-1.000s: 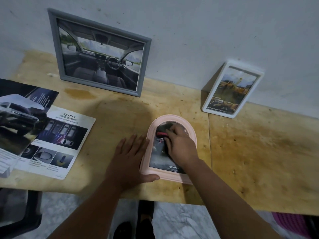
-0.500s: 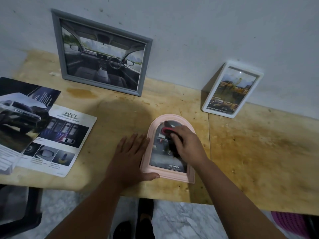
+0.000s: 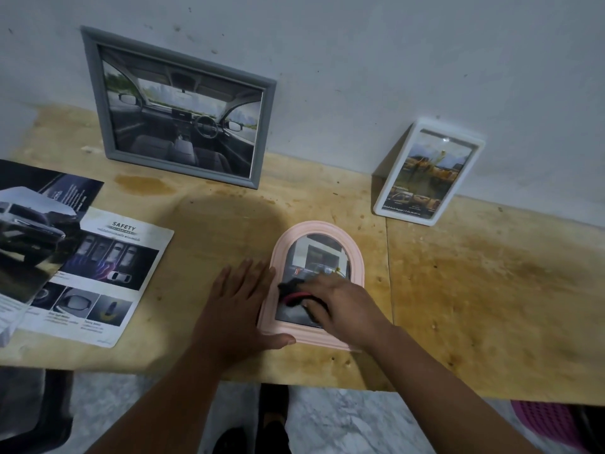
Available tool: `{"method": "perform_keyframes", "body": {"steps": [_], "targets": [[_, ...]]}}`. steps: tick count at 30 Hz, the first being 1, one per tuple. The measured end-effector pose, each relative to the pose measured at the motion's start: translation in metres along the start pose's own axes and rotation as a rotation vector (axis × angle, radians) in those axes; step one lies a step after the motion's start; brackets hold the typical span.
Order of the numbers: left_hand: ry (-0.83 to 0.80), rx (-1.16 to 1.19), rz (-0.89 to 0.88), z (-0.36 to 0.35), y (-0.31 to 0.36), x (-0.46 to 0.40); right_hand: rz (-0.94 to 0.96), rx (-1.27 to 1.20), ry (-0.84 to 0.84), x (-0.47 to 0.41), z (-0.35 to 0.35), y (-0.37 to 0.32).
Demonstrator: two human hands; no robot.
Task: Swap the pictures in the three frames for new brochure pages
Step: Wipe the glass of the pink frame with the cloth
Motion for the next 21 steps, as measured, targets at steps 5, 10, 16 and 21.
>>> {"method": "perform_keyframes", "body": {"steps": [5,10,16,21], "targets": [[-0.013,0.000,0.012,0.001,0.000,0.000,-0.135,0.165,0.133,-0.011,-0.018,0.007],[-0.031,-0.010,0.021,0.000,0.000,0.001,-0.166,0.174,0.164,0.002,-0.035,-0.004],[-0.038,-0.025,0.020,0.001,0.000,0.001,-0.331,0.353,0.167,0.000,-0.029,-0.012],[-0.021,-0.028,0.010,0.001,0.000,0.001,-0.241,0.344,0.101,0.003,-0.049,-0.019]]}}
Point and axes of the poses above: each hand's wrist, its own x-axis away from the middle knuckle, its own z-axis out of the back of the hand, y = z × x, the point moved 1 cm from there along -x, towards the middle knuckle, and after that the axes turned 14 degrees about x, right-handed, at the moved point
